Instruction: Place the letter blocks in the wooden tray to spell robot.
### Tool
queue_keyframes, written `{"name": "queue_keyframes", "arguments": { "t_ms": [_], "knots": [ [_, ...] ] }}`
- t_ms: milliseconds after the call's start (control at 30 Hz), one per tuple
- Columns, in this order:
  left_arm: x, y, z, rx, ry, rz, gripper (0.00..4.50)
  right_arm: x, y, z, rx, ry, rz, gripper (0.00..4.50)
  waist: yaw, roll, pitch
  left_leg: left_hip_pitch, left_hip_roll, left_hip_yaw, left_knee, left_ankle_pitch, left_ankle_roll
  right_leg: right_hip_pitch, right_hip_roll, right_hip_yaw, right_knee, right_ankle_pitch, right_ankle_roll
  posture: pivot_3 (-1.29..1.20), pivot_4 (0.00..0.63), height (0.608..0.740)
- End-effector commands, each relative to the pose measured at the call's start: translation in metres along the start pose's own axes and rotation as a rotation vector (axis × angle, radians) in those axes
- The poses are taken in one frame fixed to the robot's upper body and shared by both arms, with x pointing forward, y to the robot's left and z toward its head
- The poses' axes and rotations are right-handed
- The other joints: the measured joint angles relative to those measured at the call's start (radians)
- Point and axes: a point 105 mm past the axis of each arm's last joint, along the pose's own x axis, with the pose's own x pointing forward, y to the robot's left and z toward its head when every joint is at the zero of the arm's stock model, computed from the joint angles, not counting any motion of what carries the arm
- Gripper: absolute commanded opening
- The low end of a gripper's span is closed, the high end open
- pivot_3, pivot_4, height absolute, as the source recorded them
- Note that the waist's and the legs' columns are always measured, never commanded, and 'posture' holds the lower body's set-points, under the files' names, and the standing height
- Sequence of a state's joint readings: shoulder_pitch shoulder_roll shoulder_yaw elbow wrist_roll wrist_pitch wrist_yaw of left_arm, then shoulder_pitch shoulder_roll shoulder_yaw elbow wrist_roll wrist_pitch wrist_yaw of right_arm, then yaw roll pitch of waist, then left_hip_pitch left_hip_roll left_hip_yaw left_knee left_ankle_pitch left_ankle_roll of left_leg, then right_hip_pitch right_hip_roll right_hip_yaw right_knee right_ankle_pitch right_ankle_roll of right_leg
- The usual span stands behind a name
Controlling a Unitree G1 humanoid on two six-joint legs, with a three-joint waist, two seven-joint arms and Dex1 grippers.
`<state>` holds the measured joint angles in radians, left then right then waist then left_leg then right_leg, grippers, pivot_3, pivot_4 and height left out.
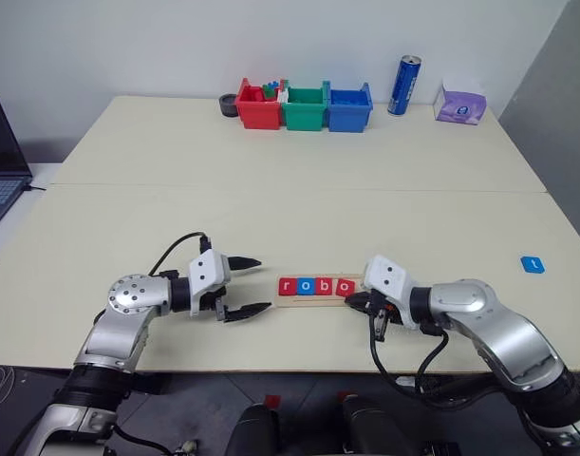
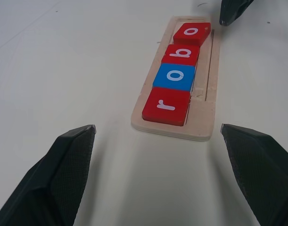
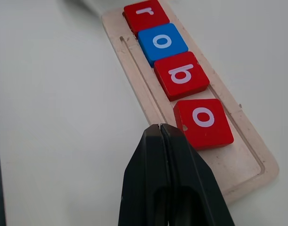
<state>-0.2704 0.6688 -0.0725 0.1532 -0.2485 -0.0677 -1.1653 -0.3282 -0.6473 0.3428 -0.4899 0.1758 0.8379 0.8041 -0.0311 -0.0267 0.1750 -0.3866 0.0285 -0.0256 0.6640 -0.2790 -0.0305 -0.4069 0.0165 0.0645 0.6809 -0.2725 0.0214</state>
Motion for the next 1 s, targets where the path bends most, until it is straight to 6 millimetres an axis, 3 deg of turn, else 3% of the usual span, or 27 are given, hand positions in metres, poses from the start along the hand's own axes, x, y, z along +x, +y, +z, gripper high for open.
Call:
{"name": "queue_keyframes", "arguments": {
  "t_ms": [33, 800, 933, 1000],
  "knots": [
    [-0.001, 0.004, 0.011, 0.038, -0.024, 0.014, 4.5, 0.002, -0.003, 0.006, -0.043, -0.011, -0.018, 0.04, 0.0, 0.0, 0.0, 0.0, 0.0, 0.0, 0.0, 0.0, 0.0, 0.0, 0.0, 0.0, 0.0, 0.0, 0.0, 0.0, 0.15, 0.74],
    [0.0, 0.002, 0.011, 0.034, -0.026, 0.017, 4.5, 0.009, -0.011, 0.007, -0.085, -0.041, -0.061, 0.04, 0.0, 0.0, 0.0, 0.0, 0.0, 0.0, 0.0, 0.0, 0.0, 0.0, 0.0, 0.0, 0.0, 0.002, -0.003, 0.0, 0.15, 0.74],
    [0.001, 0.002, 0.011, 0.034, -0.027, 0.018, 4.5, 0.003, -0.002, 0.011, -0.071, -0.06, -0.003, 0.04, 0.0, 0.0, 0.0, 0.0, 0.0, 0.0, 0.0, 0.0, 0.0, 0.0, 0.0, 0.0, 0.0, 0.002, -0.003, 0.0, 0.15, 0.74],
    [0.001, 0.002, 0.011, 0.034, -0.027, 0.019, 4.5, 0.0, -0.008, 0.011, -0.079, -0.056, -0.032, 0.04, 0.0, 0.0, 0.0, 0.0, 0.0, 0.0, 0.0, 0.0, 0.0, 0.0, 0.0, 0.0, 0.0, 0.002, -0.003, 0.0, 0.15, 0.74]
  ]
}}
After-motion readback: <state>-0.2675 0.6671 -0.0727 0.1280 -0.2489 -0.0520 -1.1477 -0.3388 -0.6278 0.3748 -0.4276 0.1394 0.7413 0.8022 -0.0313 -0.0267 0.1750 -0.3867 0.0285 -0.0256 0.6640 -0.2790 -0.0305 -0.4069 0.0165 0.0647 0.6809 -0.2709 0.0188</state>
